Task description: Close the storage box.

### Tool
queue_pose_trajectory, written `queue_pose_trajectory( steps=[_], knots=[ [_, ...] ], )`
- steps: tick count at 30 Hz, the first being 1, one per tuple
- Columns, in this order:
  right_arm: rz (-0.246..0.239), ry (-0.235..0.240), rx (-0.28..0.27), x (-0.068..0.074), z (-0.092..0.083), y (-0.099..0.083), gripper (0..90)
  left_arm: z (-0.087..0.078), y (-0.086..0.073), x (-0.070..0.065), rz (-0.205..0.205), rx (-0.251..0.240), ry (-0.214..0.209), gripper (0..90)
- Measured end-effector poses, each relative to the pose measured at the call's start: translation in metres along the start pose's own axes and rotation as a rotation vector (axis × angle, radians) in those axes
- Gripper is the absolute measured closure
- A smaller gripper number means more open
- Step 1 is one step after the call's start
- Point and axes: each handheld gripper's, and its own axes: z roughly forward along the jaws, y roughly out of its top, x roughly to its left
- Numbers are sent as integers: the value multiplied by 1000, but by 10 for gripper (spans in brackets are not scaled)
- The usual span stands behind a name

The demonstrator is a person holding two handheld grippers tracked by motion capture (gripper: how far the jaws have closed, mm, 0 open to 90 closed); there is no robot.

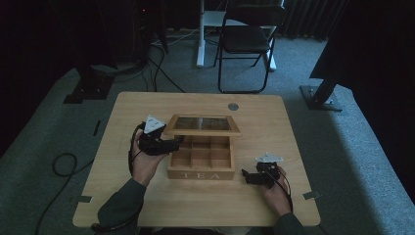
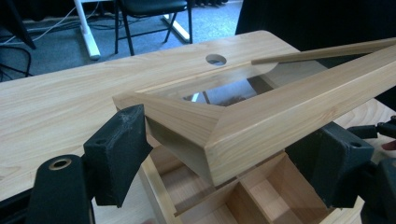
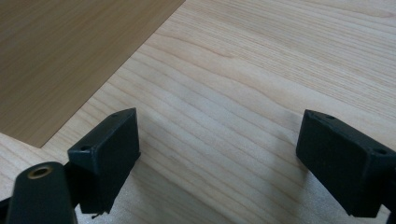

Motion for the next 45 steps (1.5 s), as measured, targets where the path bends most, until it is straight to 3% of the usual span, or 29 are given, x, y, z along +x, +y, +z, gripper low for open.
queue_pose_trajectory(
  steps=[9,21,45],
  knots=[
    [-1,-1,-1,1,0,0,130,-1,-8,-1,-8,2,-9,211],
    [2,-2,-1,1,0,0,130,-2,-24,-1,-49,-9,-32,211],
    [0,-2,-1,1,0,0,131,-3,-42,-8,-31,4,-19,210]
  ],
)
